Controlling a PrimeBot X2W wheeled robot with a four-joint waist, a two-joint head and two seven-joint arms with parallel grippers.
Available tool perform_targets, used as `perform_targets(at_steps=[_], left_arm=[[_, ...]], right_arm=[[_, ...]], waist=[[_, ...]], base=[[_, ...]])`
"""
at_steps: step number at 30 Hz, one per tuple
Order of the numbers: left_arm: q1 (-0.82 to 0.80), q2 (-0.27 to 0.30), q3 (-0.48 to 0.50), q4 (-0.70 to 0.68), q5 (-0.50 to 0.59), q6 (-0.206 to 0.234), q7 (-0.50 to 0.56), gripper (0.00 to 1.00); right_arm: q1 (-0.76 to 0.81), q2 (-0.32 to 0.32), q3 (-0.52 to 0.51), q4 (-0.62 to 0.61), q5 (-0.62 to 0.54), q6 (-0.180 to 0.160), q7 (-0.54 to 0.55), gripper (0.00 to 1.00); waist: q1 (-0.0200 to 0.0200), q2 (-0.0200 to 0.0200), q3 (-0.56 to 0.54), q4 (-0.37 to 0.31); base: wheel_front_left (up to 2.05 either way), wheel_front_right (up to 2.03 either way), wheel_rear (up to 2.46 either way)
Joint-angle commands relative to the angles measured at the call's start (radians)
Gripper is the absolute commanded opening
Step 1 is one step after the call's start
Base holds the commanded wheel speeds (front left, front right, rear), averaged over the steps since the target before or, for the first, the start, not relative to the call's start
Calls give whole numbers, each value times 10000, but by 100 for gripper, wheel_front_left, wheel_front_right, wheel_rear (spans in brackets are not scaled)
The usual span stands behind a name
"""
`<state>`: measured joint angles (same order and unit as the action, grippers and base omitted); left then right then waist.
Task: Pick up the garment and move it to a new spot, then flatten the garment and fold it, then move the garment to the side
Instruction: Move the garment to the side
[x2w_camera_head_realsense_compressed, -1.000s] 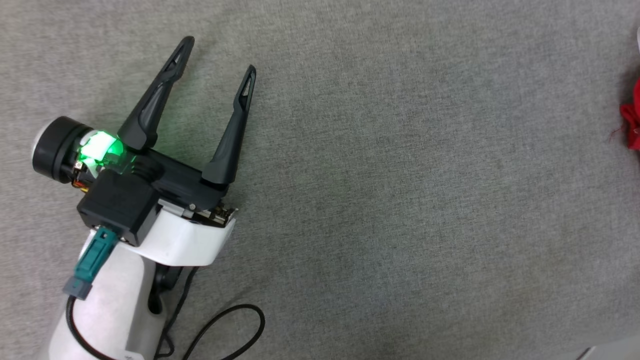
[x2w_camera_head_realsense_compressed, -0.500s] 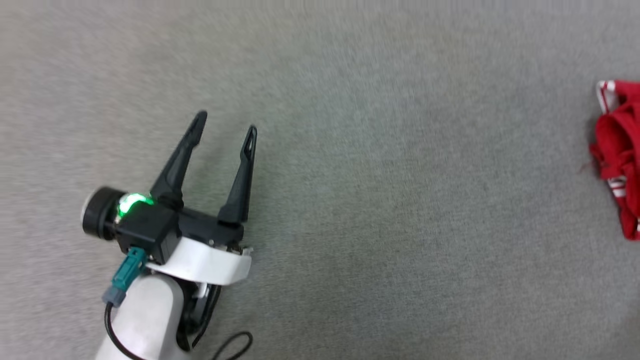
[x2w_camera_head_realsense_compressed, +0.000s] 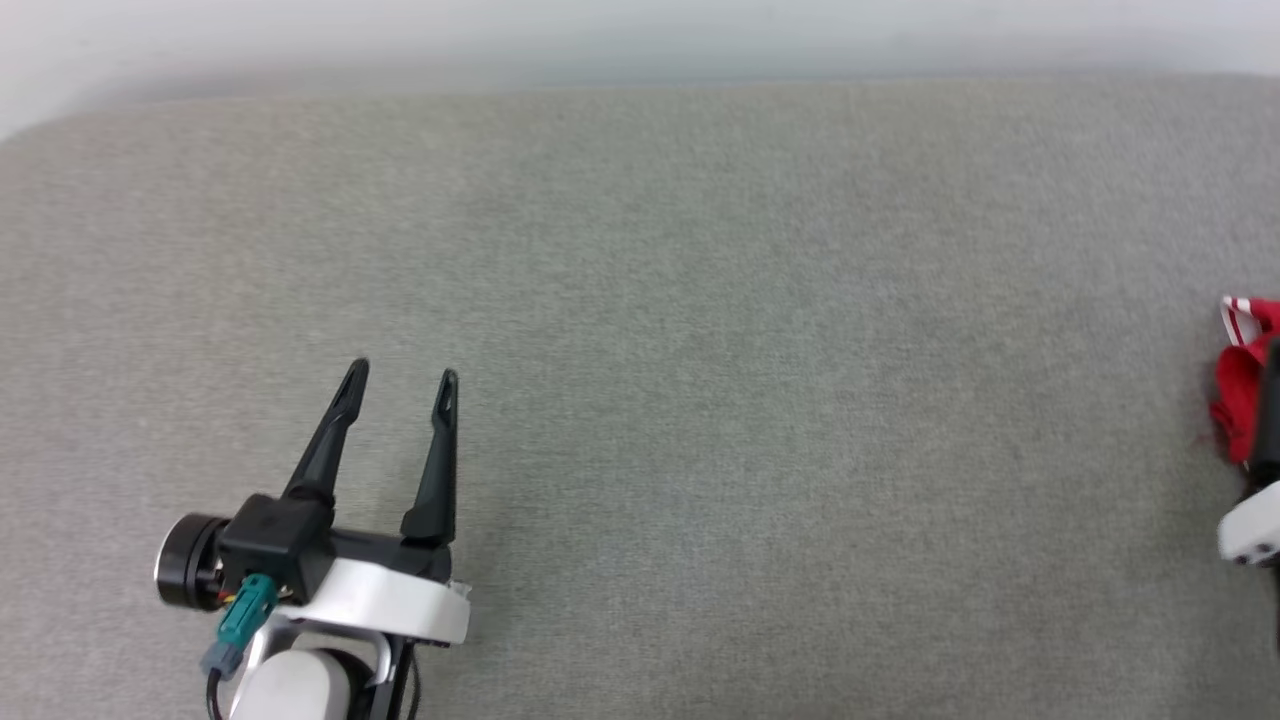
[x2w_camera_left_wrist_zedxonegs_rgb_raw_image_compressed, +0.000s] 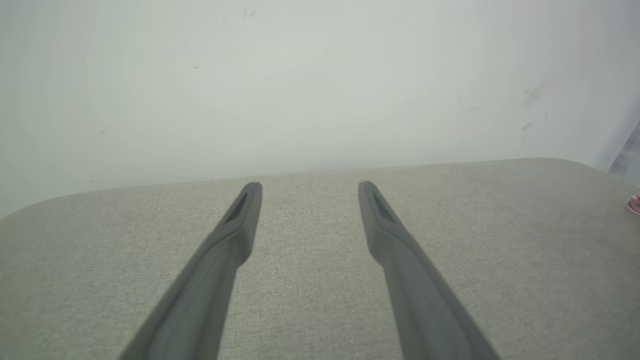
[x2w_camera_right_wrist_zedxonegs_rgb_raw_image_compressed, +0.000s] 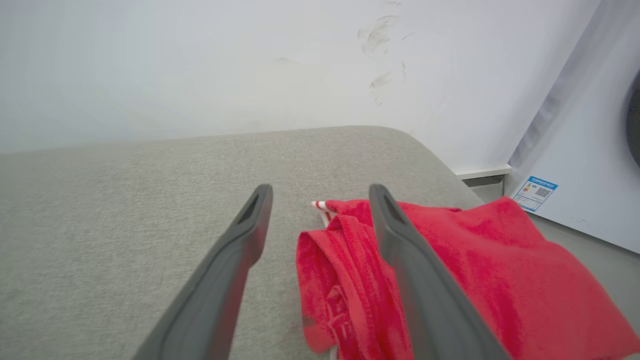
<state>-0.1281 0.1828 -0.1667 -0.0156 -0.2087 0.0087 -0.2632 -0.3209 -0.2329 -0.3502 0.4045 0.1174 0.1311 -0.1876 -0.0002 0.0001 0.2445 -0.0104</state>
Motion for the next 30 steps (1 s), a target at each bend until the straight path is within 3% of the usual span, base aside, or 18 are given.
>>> perform_targets(at_steps=[1, 11, 21, 30], left_arm=[[144, 42, 53, 40, -27, 24, -17, 100], [741, 173, 515, 261, -43, 8, -16, 100], [1310, 90, 399, 710, -50, -39, -18, 100], [1596, 31, 324, 926, -110, -5, -18, 100]], right_arm=[[221, 147, 51, -182, -75, -8, -20, 100], [1702, 1533, 1056, -2703, -358, -8, 586, 100], [3593, 1833, 1773, -4800, -219, -8, 1555, 100], [4670, 1835, 2145, -5875, 117, -8, 2164, 100]], waist=[[2, -1, -343, 305], [2, -1, -1223, 795], [2, -1, -2208, 783], [2, -1, -2568, 676]], base=[[0, 0, 0], [0, 0, 0], [0, 0, 0], [0, 0, 0]])
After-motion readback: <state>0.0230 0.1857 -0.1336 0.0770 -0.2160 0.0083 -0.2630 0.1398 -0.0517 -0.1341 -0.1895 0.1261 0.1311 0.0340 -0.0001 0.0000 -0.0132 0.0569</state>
